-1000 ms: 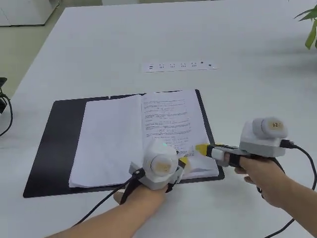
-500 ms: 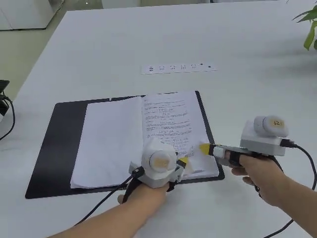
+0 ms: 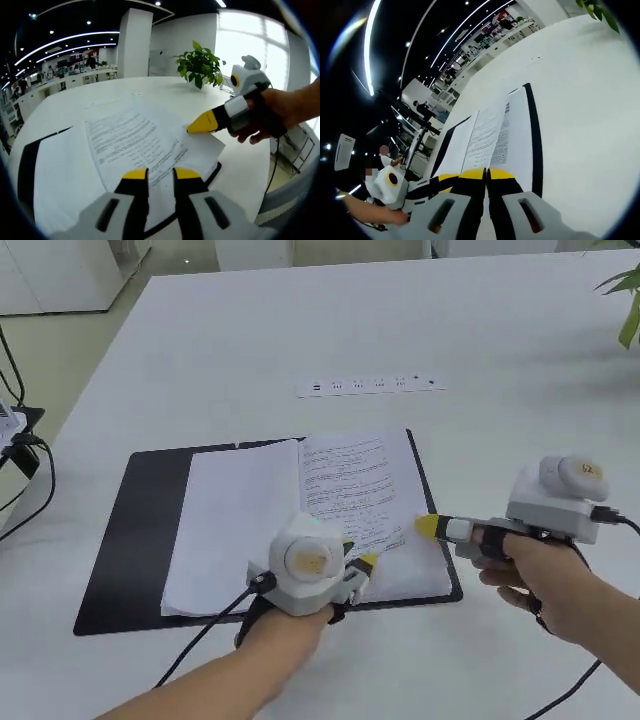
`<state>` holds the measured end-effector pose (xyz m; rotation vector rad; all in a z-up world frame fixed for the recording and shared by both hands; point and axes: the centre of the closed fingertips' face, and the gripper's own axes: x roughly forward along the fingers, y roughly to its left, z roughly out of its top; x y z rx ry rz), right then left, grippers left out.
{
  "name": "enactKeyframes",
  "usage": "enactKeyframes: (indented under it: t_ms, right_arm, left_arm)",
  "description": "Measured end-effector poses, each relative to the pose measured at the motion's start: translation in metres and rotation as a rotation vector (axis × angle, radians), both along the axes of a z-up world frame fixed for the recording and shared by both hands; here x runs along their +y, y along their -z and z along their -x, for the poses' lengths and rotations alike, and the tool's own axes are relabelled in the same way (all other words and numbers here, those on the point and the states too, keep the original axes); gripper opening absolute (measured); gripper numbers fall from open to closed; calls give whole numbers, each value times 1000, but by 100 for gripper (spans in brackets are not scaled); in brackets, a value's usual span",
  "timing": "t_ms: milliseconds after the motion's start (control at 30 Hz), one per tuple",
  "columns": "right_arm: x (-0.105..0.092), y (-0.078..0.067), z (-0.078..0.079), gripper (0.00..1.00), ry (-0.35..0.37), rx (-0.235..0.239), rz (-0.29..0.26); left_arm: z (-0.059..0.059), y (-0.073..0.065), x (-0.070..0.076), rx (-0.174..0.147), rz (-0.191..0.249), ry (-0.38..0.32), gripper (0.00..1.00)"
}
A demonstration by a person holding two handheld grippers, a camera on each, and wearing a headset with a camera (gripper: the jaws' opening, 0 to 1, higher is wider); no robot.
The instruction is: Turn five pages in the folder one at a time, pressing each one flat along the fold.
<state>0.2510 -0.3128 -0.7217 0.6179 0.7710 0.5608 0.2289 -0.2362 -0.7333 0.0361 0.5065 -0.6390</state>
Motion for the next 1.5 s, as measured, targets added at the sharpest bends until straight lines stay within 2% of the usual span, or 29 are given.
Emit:
enactKeyframes:
  t_ms: [33,133,200,300,333,500,600,633,667,700,767,833,867,933,1000,1067,1167,1300,1433,1500]
  right_arm:
    - [2,-6,0,0,-2,-20,-1]
    - [8,-20,3,0,-7,-36,-28]
    - [14,-31,5,0,-8,-57,-30]
    - [26,-46,9,0,-9,-74,-58]
    - [32,-52,10,0,-10,-74,-73]
    - [60,-79,17,0,-30,-100,-129]
    - [84,-93,21,0,-55,-119,-136]
    - [93,-97,23,0,-63,-121,-139]
    - [100,-99,24,0,-66,-121,-139]
    - [106,-101,24,0,-73,-118,-137]
    - [121,-106,26,0,-86,-125,-133]
    - [131,-104,28,0,-97,-106,-90]
    - [140,-101,31,0,-130,-114,-32]
    - [156,-99,32,0,-161,-137,22]
    - [174,-98,34,0,-168,-133,26]
    - [187,-90,34,0,-178,-115,50]
    - [202,-82,36,0,-189,-93,70]
    - [227,-60,32,0,-232,-62,144]
    - [245,-45,28,0,-268,-65,193]
    - [252,-36,25,0,-288,-64,234]
  left_arm:
    - [-1,-7,7,-10,19,-24,17]
    - [2,-21,20,-21,63,-45,18]
    - [3,-34,30,-42,113,-68,19]
    - [7,-41,47,-34,124,-86,20]
    - [9,-46,53,-43,132,-90,20]
    - [21,-57,82,-42,120,-97,25]
    - [31,-63,109,-54,79,-91,27]
    - [33,-64,122,-64,51,-93,28]
    - [34,-65,126,-67,45,-94,29]
    - [37,-67,139,-74,36,-100,29]
    - [42,-67,162,-70,20,-123,29]
    - [47,-67,182,-75,8,-141,30]
    - [49,-66,190,-72,1,-150,29]
    - [53,-63,207,-64,-9,-167,29]
    - [57,-60,220,-56,-12,-182,29]
    - [61,-59,230,-58,-16,-190,29]
    - [66,-57,239,-51,-16,-200,29]
    - [74,-52,252,-47,-20,-214,29]
    - [81,-49,261,-37,-18,-229,29]
    - [84,-49,265,-37,-16,-237,28]
